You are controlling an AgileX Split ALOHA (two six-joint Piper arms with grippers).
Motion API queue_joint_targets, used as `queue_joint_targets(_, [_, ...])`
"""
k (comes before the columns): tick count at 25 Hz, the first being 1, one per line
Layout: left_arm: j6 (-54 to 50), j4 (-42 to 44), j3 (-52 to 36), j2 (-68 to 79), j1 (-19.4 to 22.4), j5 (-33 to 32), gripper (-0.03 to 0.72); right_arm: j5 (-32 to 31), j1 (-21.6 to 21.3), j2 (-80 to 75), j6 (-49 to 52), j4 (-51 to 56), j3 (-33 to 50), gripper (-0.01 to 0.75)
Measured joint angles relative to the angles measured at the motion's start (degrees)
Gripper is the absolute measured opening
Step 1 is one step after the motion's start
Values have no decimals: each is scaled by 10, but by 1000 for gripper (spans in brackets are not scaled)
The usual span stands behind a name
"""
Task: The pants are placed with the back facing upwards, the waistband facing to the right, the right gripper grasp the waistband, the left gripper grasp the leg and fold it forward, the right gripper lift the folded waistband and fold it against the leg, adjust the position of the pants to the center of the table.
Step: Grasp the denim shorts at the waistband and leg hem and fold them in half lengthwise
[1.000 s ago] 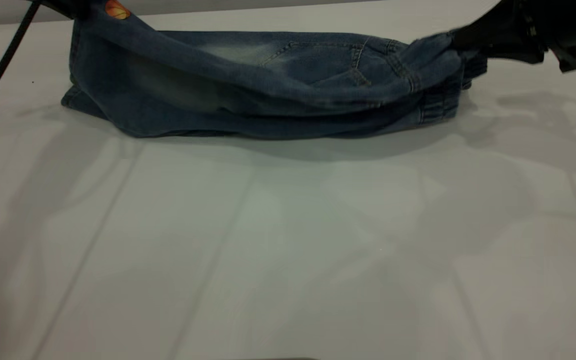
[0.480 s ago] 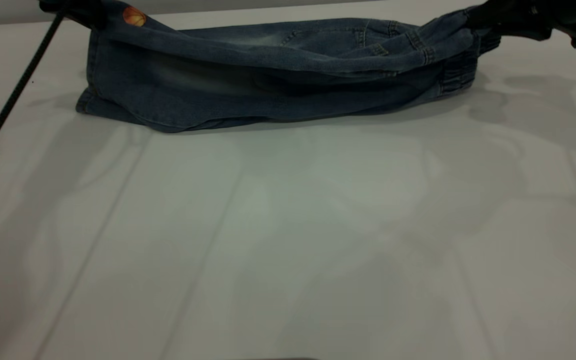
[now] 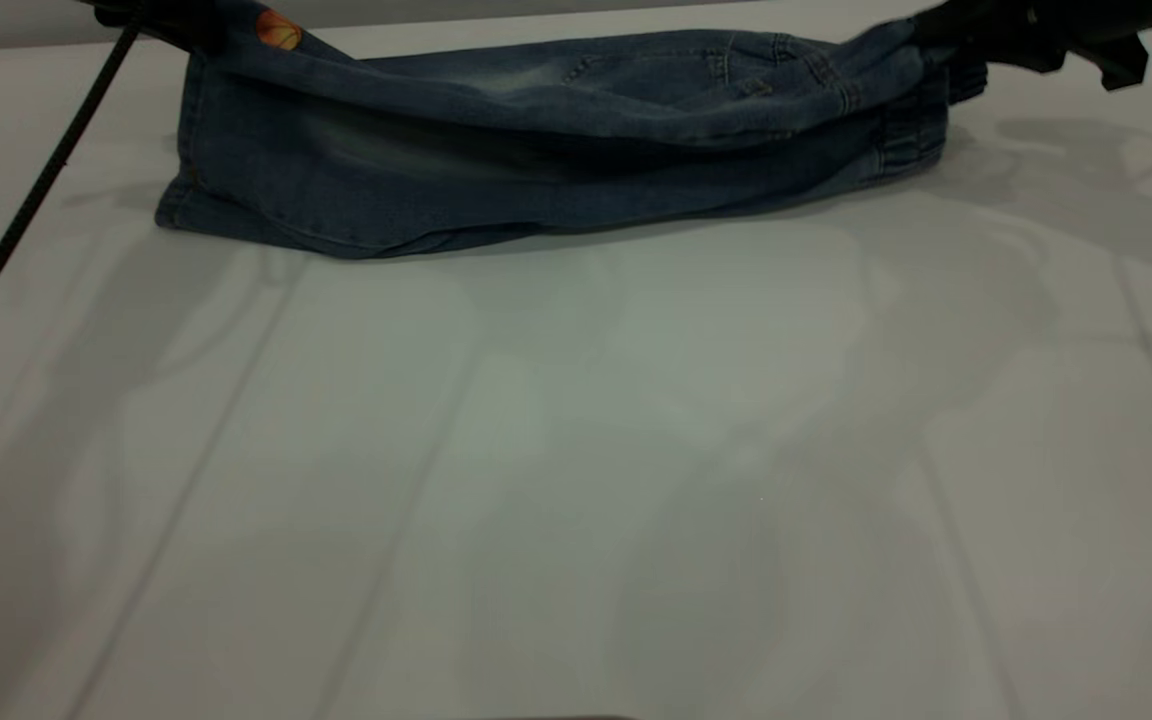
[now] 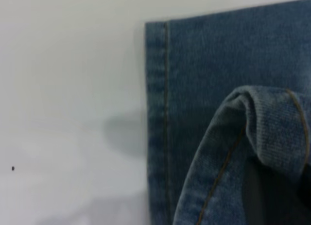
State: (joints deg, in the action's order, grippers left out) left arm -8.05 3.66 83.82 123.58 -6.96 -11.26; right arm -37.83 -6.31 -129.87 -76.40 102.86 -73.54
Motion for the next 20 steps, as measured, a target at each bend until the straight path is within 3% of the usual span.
queue_joint_targets(7, [-1, 0, 0, 0, 0, 28, 51, 37, 0, -4, 31, 0, -38, 46])
queue_joint_targets(13, [-2, 0, 0, 0, 0, 31, 50, 19, 0, -4, 45, 0, -39, 93])
queue_joint_targets(16, [-2, 0, 0, 0, 0, 31, 48, 0, 0, -4, 49, 0, -41, 182])
queue_joint_targets(20, [-2, 0, 0, 0, 0, 31, 48, -23, -1, -4, 55, -1, -63, 395])
